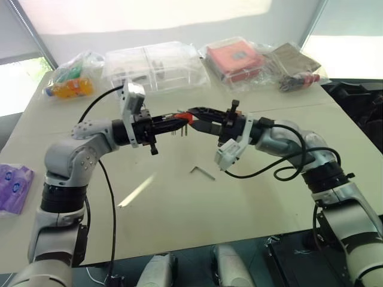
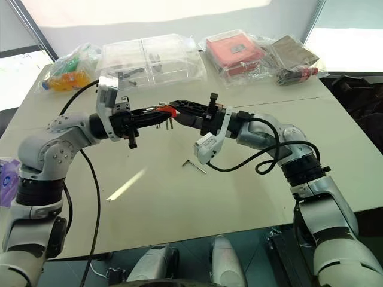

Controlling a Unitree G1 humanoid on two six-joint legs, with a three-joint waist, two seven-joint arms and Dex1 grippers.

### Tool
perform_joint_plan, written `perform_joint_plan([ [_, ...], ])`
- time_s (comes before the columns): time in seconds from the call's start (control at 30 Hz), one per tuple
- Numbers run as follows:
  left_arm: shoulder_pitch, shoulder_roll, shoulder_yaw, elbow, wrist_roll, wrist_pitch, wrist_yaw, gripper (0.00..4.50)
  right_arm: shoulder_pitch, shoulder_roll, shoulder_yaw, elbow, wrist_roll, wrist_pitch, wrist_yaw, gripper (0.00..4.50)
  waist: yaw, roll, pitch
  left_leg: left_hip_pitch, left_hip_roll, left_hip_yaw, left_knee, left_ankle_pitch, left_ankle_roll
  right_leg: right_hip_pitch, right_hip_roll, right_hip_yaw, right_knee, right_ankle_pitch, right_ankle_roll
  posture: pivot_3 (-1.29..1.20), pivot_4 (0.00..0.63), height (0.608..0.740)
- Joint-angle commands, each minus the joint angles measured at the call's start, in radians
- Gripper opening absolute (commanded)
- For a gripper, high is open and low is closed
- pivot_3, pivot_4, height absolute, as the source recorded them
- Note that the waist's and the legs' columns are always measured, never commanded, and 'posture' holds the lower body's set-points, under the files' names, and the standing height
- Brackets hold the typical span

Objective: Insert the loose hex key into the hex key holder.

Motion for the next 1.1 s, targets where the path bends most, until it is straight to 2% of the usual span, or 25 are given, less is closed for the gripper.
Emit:
perform_joint_plan([
  [0.03, -0.005, 0.0, 0.014, -0.009, 0.007, -0.033, -0.003, 0.0, 0.006, -0.006, -0.012, -0.034, 0.021, -0.005, 0.018, 2.45, 0.0, 0.0, 0.0, 0.0, 0.0, 0.0, 0.0, 0.0, 0.0, 0.0, 0.0, 0.0, 0.0, 0.0, 0.0, 0.0, 0.15, 0.74],
  [0.17, 0.002, -0.001, 0.013, -0.015, 0.019, -0.047, -0.002, 0.0, 0.004, -0.012, -0.005, -0.006, 0.036, -0.012, 0.051, 4.46, 0.0, 0.0, 0.0, 0.0, 0.0, 0.0, 0.0, 0.0, 0.0, 0.0, 0.0, 0.0, 0.0, 0.0, 0.0, 0.0, 0.15, 0.74],
  [0.3, 0.039, 0.004, 0.013, -0.061, 0.037, -0.064, 0.021, 0.0, 0.025, -0.004, -0.015, 0.064, 0.237, 0.148, 0.238, 4.46, -0.001, 0.0, 0.0, 0.0, 0.0, 0.0, 0.0, 0.0, 0.0, 0.001, 0.0, 0.0, 0.0, 0.0, 0.0, 0.0, 0.15, 0.74],
  [0.37, 0.065, 0.012, 0.012, -0.087, 0.061, -0.083, 0.034, 0.0, 0.066, 0.023, -0.053, 0.014, 0.451, 0.432, 0.419, 4.46, 0.001, 0.0, 0.0, 0.0, 0.0, 0.0, 0.0, 0.0, 0.0, 0.001, 0.0, 0.0, 0.0, 0.0, 0.0, 0.0, 0.15, 0.74],
  [0.43, 0.083, 0.014, 0.013, -0.107, 0.074, -0.096, 0.045, 0.0, 0.094, 0.046, -0.095, -0.073, 0.6, 0.717, 0.53, 4.46, 0.002, 0.0, 0.0, 0.0, 0.0, -0.001, 0.001, 0.0, 0.0, 0.002, 0.0, 0.0, -0.001, 0.0, 0.0, 0.0, 0.15, 0.74],
  [0.5, 0.101, 0.001, 0.029, -0.13, 0.074, -0.098, 0.08, 0.0, 0.11, 0.028, -0.115, -0.196, 0.751, 1.121, 0.651, 4.46, 0.003, 0.0, 0.0, -0.001, 0.0, -0.001, 0.001, 0.0, 0.001, 0.002, -0.001, 0.0, 0.0, 0.0, 0.0, 0.0, 0.15, 0.74],
  [0.57, 0.116, -0.004, 0.039, -0.149, 0.07, -0.097, 0.106, 0.0, 0.125, -0.007, -0.108, -0.297, 0.835, 1.398, 0.733, 4.46, 0.007, 0.0, 0.0, -0.001, 0.0, -0.002, 0.002, -0.001, 0.001, 0.002, -0.001, 0.0, 0.0, 0.0, 0.0, 0.0, 0.15, 0.74],
  [0.67, 0.134, -0.002, 0.042, -0.169, 0.067, -0.094, 0.127, 0.0, 0.15, -0.02, -0.101, -0.406, 0.902, 1.619, 0.755, 4.46, 0.012, 0.0, 0.0, -0.001, 0.0, -0.003, 0.002, -0.001, 0.002, 0.002, -0.002, 0.0, 0.0, 0.0, 0.0, 0.0, 0.15, 0.74],
  [0.73, 0.143, 0.0, 0.04, -0.18, 0.066, -0.092, 0.135, 0.0, 0.171, -0.026, -0.08, -0.453, 0.905, 1.698, 0.748, 4.46, 0.014, 0.0, 0.0, -0.001, 0.0, -0.003, 0.002, -0.002, 0.003, 0.002, -0.002, 0.0, -0.001, 0.0, 0.0, 0.0, 0.15, 0.74],
  [0.87, 0.159, 0.009, 0.035, -0.191, 0.07, -0.092, 0.141, 0.0, 0.213, -0.01, -0.039, -0.477, 0.875, 1.74, 0.714, 4.46, 0.027, 0.0, 0.0, -0.001, 0.0, -0.002, 0.002, -0.003, 0.006, 0.001, -0.003, 0.0, 0.0, 0.0, 0.0, 0.0, 0.15, 0.74],
  [1.1, 0.164, 0.034, 0.056, -0.204, 0.057, -0.079, 0.158, 0.0, 0.241, 0.099, -0.022, -0.401, 0.841, 1.751, 0.602, 4.46, 0.031, 0.0, 0.0, -0.001, 0.0, -0.001, 0.003, -0.001, 0.002, 0.001, -0.003, 0.0, 0.0, 0.0, 0.0, 0.0, 0.15, 0.74],
])
